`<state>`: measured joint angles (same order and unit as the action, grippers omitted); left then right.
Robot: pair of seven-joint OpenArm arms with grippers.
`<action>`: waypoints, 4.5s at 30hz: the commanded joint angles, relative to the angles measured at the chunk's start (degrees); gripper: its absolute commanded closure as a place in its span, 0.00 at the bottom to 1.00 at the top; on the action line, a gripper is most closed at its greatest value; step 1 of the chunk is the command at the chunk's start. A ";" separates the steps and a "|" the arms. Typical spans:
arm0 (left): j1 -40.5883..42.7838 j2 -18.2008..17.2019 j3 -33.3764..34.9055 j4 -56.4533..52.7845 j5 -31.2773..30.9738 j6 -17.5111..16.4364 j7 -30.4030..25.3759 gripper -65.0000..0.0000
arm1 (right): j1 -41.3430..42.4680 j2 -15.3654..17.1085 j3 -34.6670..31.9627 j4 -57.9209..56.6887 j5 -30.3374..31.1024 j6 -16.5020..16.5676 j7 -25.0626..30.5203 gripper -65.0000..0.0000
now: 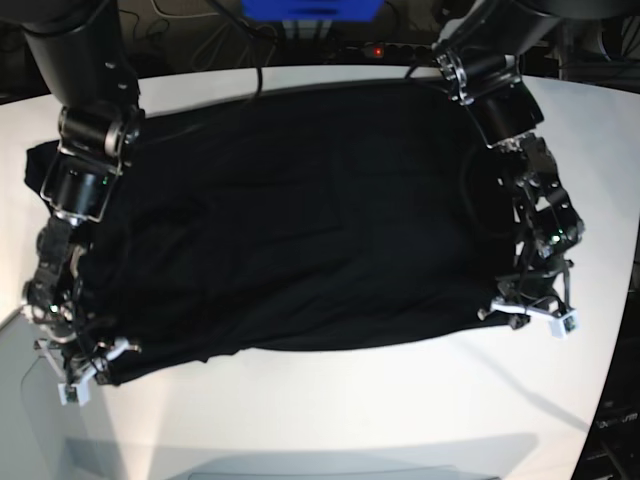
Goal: Fold the T-shirt properly
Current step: 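Regrip the folded edge with both grippers and pull it toward the robot, then hold the folded strip ends with both grippers and straighten it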
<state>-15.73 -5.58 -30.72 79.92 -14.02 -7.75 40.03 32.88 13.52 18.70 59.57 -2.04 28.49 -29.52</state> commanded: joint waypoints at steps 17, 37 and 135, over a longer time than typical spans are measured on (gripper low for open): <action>17.97 -0.26 -0.36 20.17 -0.70 -0.12 -3.59 1.00 | -15.61 1.38 0.25 25.40 0.94 10.32 1.25 1.00; 34.67 6.86 -9.50 28.61 -0.79 -0.30 -3.50 1.00 | -34.77 2.44 5.78 41.31 0.68 10.41 1.25 1.00; 38.98 2.55 -9.68 11.64 -8.44 0.14 -2.89 0.65 | -41.81 -2.13 6.66 28.82 0.42 11.51 1.78 0.53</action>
<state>22.22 -2.83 -40.05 91.66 -23.97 -8.86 34.20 -9.41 10.59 25.12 87.74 -1.61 39.59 -27.62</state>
